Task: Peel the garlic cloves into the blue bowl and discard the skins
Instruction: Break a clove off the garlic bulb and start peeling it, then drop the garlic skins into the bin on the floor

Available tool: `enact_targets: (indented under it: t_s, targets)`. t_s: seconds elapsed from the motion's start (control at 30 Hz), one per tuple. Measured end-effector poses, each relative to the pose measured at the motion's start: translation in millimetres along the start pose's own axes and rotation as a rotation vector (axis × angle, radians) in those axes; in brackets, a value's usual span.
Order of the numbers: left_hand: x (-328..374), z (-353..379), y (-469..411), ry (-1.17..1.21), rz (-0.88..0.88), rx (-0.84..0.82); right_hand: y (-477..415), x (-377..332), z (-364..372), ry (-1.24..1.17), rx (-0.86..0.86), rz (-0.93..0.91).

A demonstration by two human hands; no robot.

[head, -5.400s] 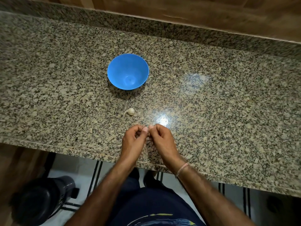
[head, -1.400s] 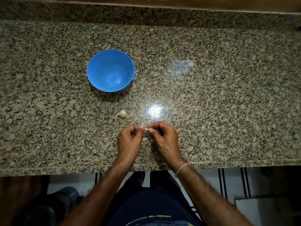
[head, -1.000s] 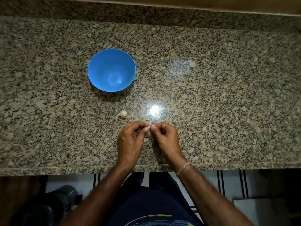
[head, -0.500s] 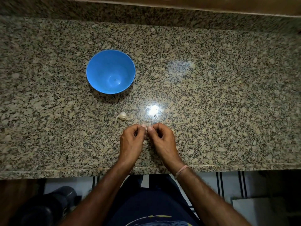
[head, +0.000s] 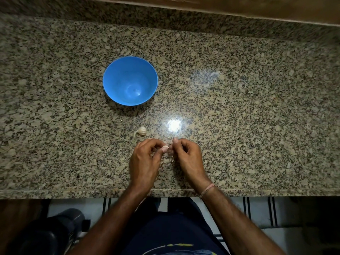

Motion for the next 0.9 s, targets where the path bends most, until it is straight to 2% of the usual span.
enact_targets:
  t_s: [0.2,0.33,0.4,0.5,0.57,0.63,0.9]
  targets:
    - [-44,-41,-16,-0.074,-0.118,0.163,5,-3,-10,0.250,0.014,-0.202]
    - [-53,-52,-12,-0.036,-0.077,0.178,17,-5,-10,0.367,0.023,-0.299]
    - [-46,-43,2,-0.061,-0.009,0.136,24,-2,-13,0.404,0.038,-0.324]
    - [-28,1,22,-0.130,0.153,-0.102,34,5,-19,0.404,0.047,-0.310]
    - [-20,28,22,-0.188,0.218,-0.183,35,9,-23,0.377,0.061,-0.291]
    - [-10,43,18,-0.220,0.261,-0.171,35,12,-31,0.356,0.086,-0.269]
    - [-2,38,14,-0.229,0.215,-0.051,17,2,-40,0.331,0.036,-0.326]
Point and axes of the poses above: each hand's wrist, its own y-axis away from the middle knuckle, its own z-axis out of the palm, x = y × z, the point moved 7 cm from there along -y, towards the middle knuckle, and after that the axes turned 4 degrees about y, right-handed, at the moved point
